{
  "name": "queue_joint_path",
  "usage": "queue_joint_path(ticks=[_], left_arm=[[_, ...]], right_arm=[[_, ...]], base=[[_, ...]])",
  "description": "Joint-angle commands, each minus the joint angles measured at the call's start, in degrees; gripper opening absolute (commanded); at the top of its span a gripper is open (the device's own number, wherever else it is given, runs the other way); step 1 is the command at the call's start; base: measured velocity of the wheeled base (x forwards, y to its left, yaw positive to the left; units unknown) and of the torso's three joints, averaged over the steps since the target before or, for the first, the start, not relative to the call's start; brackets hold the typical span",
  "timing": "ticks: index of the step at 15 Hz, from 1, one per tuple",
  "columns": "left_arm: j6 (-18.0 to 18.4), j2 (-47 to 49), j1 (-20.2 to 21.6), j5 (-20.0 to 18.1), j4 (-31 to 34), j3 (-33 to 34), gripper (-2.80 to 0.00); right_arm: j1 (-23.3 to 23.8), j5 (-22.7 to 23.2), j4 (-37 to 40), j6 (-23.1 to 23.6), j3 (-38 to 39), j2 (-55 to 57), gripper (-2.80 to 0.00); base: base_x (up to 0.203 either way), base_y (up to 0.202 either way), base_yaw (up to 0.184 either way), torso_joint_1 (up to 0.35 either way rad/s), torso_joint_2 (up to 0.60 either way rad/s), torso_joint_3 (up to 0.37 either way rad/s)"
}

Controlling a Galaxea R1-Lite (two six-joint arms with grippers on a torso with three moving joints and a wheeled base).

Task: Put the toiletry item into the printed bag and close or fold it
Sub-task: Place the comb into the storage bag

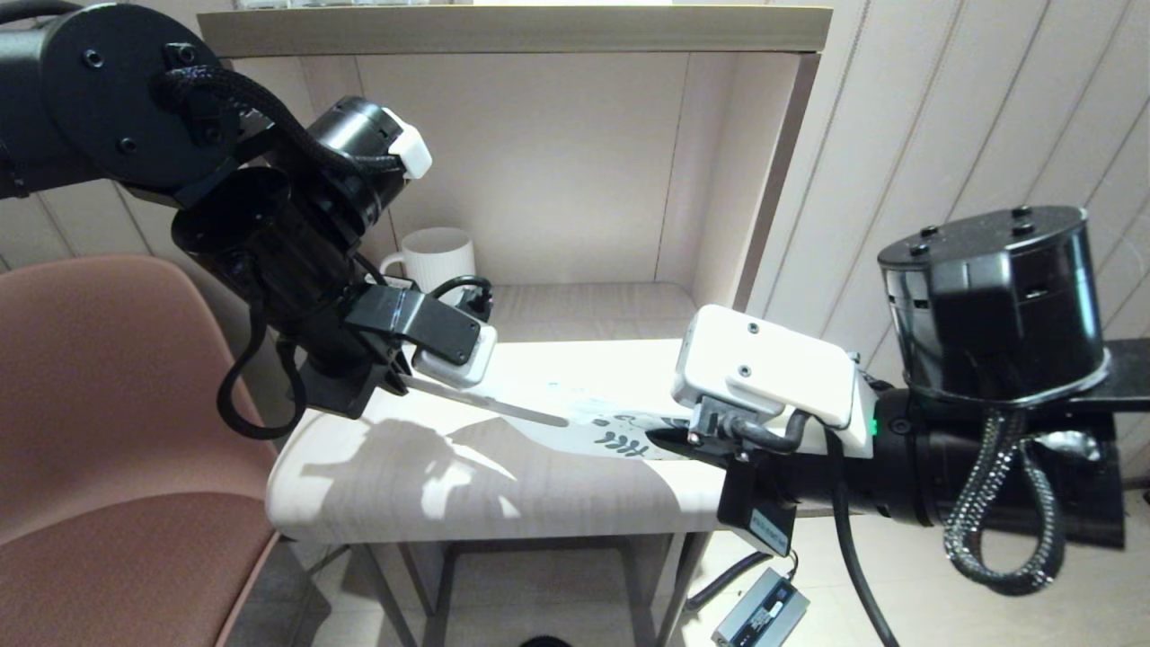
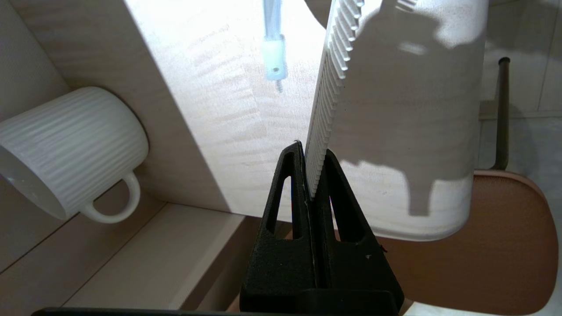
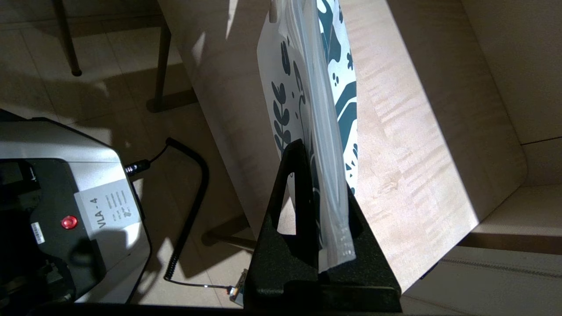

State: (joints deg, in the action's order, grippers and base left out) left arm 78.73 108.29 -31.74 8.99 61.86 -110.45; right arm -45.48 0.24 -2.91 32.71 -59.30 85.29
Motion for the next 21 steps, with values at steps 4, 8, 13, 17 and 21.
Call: queue_joint_path(ticks=[4, 8, 13, 17, 21], left_arm=[[0.3, -3.6, -0.1, -0.2, 1.3, 0.0, -2.8], [0.2, -5.5, -0.1, -0.4, 2.8, 0.0, -2.8], [0.2, -3.8, -0.2, 0.1, 1.0, 0.0, -2.8], [-0.1, -0.7, -0.2, 0.3, -0.2, 0.0, -2.8], [-0.4, 0.9, -0.7, 0.3, -2.1, 0.0, -2.8]], right_arm=[[-0.2, 0.0, -0.1, 0.0, 0.7, -0.6, -2.8], [-0.4, 0.0, -0.1, -0.1, 0.8, -0.6, -2.8], [-0.8, 0.0, -0.1, -0.1, 0.8, -0.7, -2.8], [-2.2, 0.0, -0.1, -0.1, 0.7, -0.6, -2.8], [-2.6, 0.0, 0.0, -0.2, 0.8, -0.5, -2.8]], base=[[0.0, 0.0, 0.0, 0.0, 0.0, 0.0], [0.0, 0.0, 0.0, 0.0, 0.0, 0.0], [0.0, 0.0, 0.0, 0.0, 0.0, 0.0], [0.0, 0.0, 0.0, 0.0, 0.0, 0.0], [0.0, 0.0, 0.0, 0.0, 0.0, 0.0]])
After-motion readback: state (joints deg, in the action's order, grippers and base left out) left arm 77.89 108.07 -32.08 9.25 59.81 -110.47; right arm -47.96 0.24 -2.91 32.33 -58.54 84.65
